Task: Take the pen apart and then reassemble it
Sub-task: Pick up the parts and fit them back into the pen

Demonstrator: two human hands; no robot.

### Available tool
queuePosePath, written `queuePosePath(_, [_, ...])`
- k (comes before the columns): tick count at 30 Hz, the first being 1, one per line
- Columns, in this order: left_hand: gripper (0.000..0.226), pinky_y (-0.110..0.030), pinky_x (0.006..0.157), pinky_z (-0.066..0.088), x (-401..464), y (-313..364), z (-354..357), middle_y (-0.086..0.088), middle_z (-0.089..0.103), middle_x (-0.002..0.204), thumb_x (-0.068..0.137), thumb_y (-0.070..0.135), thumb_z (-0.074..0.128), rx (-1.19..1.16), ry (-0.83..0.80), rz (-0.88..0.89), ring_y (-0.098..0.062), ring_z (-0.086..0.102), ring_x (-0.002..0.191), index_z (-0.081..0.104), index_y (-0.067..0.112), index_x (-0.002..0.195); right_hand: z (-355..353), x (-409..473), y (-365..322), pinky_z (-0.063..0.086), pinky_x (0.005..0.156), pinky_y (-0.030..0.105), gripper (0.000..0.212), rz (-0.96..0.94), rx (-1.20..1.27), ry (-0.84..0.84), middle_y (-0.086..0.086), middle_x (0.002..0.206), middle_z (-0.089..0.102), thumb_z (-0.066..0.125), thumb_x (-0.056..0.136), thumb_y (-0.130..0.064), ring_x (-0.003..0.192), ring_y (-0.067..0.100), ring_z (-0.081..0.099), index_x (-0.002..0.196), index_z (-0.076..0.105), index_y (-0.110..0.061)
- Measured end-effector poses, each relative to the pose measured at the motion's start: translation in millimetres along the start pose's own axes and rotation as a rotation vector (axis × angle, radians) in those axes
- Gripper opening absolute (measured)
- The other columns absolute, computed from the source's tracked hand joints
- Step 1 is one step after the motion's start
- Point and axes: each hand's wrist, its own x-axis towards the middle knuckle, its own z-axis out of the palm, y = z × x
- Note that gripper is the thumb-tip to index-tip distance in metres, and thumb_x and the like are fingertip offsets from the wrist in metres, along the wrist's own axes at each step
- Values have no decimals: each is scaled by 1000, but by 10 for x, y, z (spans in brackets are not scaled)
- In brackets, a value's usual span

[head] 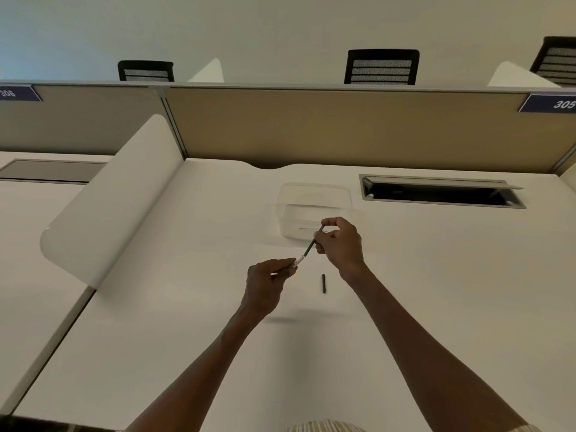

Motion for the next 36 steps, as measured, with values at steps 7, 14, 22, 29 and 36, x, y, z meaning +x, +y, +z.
queuePosePath(7, [19, -14, 77, 53, 14, 11, 16, 2, 76, 90, 82, 6, 76, -34, -5, -28, 0, 70, 86, 77, 9, 101, 2, -8, 17, 61, 70, 39, 21, -39, 6, 8, 10, 71, 72, 68, 83, -8, 58, 19, 68, 102, 60, -11])
queuePosePath(14, [19, -17, 77, 54, 16, 52, 31, -1, 77, 93, 83, 8, 76, -11, -6, -31, 3, 69, 83, 77, 9, 102, 1, -25, 4, 60, 67, 34, 23, -144, -47, 0, 3, 70, 72, 71, 85, -13, 59, 13, 69, 103, 59, -18])
queuePosePath(22, [12, -23, 79, 56, 18, 140, 3, 6, 78, 86, 85, 14, 75, -41, 35, -26, -3, 70, 77, 78, 16, 97, 48, -96, -25, 59, 64, 30, 4, -258, 31, -92, -2, 76, 74, 67, 88, -18, 68, 10, 69, 92, 70, -19])
queuePosePath(29, [13, -8, 72, 49, 20, 208, -20, 10, 78, 88, 87, 14, 72, -176, 75, -72, -1, 72, 86, 76, 22, 96, 7, -50, 36, 60, 69, 37, 19, -148, 19, 4, -1, 73, 73, 58, 93, -21, 66, 12, 68, 85, 73, -12])
queuePosePath(36, [13, -5, 69, 47, -15, 208, -43, 11, 78, 88, 87, 13, 71, -218, 87, -107, 1, 71, 86, 76, 20, 97, -94, -13, 418, 51, 65, 32, 27, -52, -368, -21, 2, 63, 66, 66, 81, -25, 64, 23, 62, 64, 61, -5])
